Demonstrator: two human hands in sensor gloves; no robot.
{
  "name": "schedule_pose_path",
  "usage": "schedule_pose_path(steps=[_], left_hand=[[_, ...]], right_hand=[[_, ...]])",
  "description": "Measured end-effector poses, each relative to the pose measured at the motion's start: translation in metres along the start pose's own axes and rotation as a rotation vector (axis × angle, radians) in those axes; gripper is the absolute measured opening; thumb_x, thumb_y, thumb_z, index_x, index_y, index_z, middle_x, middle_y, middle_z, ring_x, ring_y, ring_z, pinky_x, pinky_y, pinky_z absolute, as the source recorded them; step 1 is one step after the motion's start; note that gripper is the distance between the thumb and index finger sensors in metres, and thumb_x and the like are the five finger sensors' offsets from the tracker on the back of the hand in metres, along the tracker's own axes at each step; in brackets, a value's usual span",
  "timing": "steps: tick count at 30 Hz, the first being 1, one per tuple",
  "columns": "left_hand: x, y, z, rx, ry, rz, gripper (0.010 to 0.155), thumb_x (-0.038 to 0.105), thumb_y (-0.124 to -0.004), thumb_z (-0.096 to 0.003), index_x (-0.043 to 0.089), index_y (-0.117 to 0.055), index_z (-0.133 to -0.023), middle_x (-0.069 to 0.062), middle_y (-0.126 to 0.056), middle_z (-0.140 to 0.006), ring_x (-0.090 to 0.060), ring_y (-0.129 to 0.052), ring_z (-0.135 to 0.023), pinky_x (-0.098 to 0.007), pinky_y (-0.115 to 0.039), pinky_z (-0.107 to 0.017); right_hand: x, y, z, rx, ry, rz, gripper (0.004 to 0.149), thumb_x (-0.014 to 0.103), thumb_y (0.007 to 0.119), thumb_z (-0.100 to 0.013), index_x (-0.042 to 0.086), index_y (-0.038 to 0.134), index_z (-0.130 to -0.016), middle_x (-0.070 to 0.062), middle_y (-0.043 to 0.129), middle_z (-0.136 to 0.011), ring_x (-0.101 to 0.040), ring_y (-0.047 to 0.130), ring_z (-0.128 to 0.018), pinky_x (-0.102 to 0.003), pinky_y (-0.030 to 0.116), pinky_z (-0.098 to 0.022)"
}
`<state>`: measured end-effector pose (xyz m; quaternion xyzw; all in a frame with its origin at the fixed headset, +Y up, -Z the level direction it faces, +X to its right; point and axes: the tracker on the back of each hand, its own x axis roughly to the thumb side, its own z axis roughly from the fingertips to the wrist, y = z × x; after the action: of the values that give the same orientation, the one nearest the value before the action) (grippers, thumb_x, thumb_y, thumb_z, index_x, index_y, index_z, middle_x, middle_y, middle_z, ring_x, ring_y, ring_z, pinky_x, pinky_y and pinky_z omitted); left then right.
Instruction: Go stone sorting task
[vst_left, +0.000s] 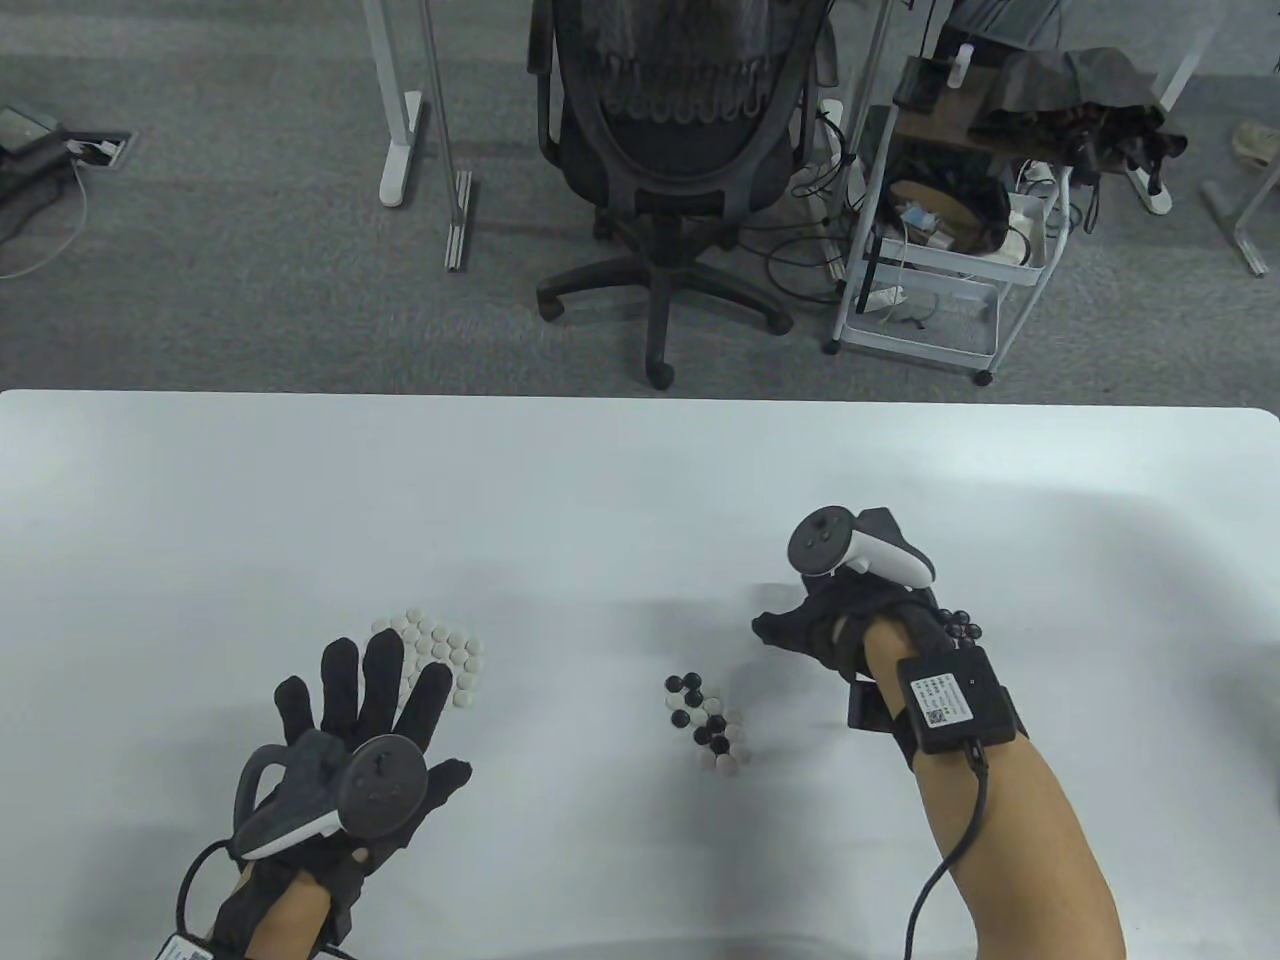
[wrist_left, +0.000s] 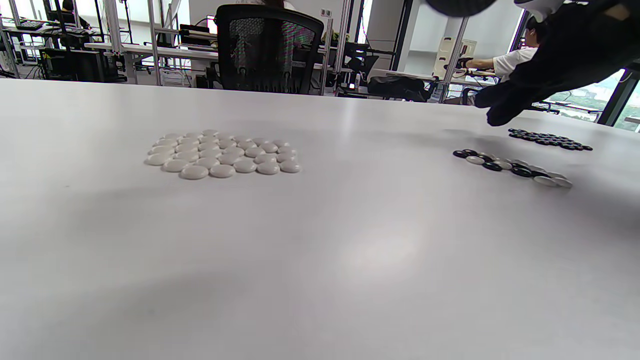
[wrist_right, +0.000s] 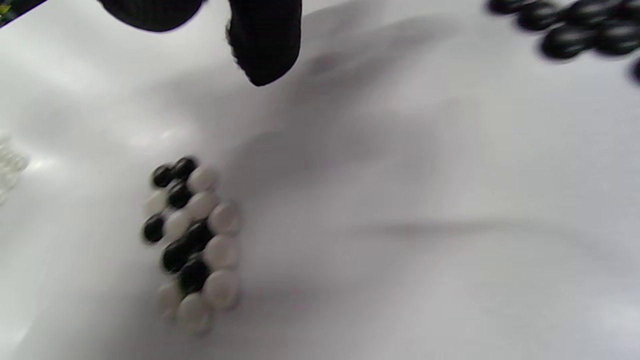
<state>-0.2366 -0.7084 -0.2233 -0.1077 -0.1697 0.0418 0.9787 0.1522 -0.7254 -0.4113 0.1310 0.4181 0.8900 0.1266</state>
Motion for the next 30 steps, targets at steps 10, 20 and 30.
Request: schedule_pose_path(steps=[10, 20, 30], left_hand=[[0.0, 0.002, 0.002, 0.014, -0.004, 0.002, 0.078, 0.054, -0.046, -0.0614, 0.012, -0.018, -0.121, -0.036, 0.013, -0.114, -0.063, 0.015, -0.092, -0.086, -0.001, -0.054], [-0.001, 0.003, 0.004, 0.025, -0.005, 0.013, 0.078, 0.054, -0.046, -0.0615, 0.012, -0.018, -0.121, -0.036, 0.013, -0.114, -0.063, 0.015, -0.092, -0.086, -0.001, -0.054], [-0.002, 0.003, 0.004, 0.026, -0.009, 0.013, 0.078, 0.054, -0.046, -0.0616, 0.012, -0.018, -0.121, -0.036, 0.013, -0.114, -0.063, 0.015, -0.092, -0.086, -0.001, -0.054]], right_hand=[[0.061, 0.043, -0.025, 0.103, -0.122, 0.151, 0.064, 0.054, 0.055, -0.053, 0.025, 0.057, -0.11, -0.024, -0.002, -0.11, -0.056, -0.011, -0.09, -0.082, 0.006, -0.056], [0.027, 0.012, -0.038, 0.017, 0.056, 0.078, 0.062, 0.054, 0.054, -0.053, 0.027, 0.058, -0.109, -0.023, -0.001, -0.11, -0.055, -0.011, -0.09, -0.082, 0.005, -0.057], [-0.056, -0.008, -0.01, -0.029, 0.264, 0.008, 0.062, 0.054, 0.054, -0.053, 0.026, 0.06, -0.108, -0.023, 0.0, -0.11, -0.055, -0.009, -0.09, -0.082, 0.006, -0.057]])
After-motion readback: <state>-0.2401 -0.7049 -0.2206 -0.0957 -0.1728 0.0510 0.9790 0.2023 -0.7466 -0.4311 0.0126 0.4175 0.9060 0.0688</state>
